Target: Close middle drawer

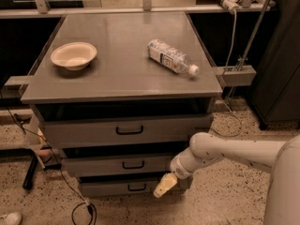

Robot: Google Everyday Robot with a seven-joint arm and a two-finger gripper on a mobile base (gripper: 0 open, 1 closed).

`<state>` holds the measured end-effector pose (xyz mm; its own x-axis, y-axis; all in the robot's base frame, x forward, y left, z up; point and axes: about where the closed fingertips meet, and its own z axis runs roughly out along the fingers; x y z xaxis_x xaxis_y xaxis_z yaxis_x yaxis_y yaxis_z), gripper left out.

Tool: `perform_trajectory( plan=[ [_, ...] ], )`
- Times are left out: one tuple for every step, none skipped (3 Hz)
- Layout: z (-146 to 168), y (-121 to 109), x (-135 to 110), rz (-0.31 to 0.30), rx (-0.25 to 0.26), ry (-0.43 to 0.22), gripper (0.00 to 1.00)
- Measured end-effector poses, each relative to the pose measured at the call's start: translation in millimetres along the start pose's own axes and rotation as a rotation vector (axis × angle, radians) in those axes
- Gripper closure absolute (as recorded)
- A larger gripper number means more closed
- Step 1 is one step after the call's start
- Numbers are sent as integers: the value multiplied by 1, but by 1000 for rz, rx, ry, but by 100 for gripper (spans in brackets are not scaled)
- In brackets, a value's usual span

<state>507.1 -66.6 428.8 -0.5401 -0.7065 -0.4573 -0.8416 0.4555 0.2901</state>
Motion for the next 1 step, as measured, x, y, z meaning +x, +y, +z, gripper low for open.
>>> perform_trajectory(
  plan=[
    [0,0,0,0,0,0,0]
  ],
)
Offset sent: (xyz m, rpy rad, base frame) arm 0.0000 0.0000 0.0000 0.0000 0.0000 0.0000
